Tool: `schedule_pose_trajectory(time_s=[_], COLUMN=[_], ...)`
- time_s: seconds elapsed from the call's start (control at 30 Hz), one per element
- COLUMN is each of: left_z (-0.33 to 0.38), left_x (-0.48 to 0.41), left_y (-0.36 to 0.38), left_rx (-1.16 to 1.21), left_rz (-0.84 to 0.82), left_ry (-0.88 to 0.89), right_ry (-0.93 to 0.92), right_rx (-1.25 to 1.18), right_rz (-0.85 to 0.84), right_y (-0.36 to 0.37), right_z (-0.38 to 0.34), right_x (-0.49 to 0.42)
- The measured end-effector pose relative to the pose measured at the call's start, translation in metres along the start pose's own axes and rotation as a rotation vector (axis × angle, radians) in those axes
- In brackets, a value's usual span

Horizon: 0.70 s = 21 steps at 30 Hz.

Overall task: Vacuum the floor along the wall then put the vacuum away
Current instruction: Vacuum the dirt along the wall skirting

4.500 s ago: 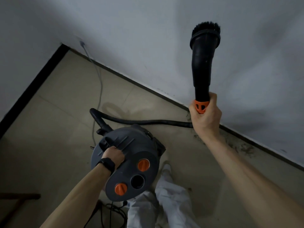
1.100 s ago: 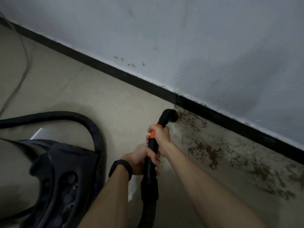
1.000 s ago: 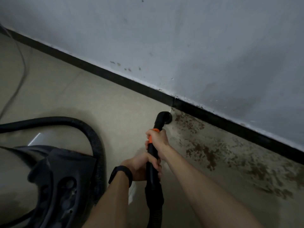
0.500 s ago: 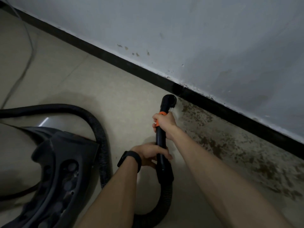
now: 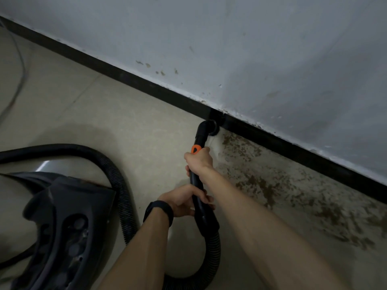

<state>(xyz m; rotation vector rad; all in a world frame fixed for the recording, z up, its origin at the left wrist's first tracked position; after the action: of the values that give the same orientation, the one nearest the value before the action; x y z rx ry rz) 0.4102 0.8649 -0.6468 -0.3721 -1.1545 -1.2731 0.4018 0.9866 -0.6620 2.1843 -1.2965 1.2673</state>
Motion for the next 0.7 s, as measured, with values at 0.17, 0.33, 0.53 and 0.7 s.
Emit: schedule_pose_trajectory(time_s=[0.17, 0.33, 0.53, 0.7], left_z=[0.001, 0.002, -0.03, -0.053], left_x=[-0.001, 0.014, 0.049, 0.071], left_y=[-0.001, -0.016, -0.04, -0.048], left_rx=[-0.081, -0.299, -0.484, -0.448], left_rz=[0.012, 0.06, 0.012, -0.002], left_ry=[0.0, -0.057, -0.219, -0.263], right_ry=[0.015, 0.026, 0.076, 0.075], right_rx=[-0.077, -0.278, -0.43, -0.442], right_rz=[-0.024, -0.059, -0.111, -0.103], right_y=[-0.004, 0.005, 0.036, 0.055], right_z=[0.001, 0.011, 0.055, 0.072], right_x=[0.0, 0.01, 0.042, 0.06])
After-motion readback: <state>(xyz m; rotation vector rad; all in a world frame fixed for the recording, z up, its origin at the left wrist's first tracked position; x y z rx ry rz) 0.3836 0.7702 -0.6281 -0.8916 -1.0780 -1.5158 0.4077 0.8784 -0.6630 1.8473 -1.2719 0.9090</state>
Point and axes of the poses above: each hand's wrist, its own x-axis away from the middle knuckle, its own y-axis out of the palm, z = x × y, the point moved 7 cm from there along -x, towards the middle knuckle, and after that the axes turned 6 degrees about y, right-handed, at the moved point
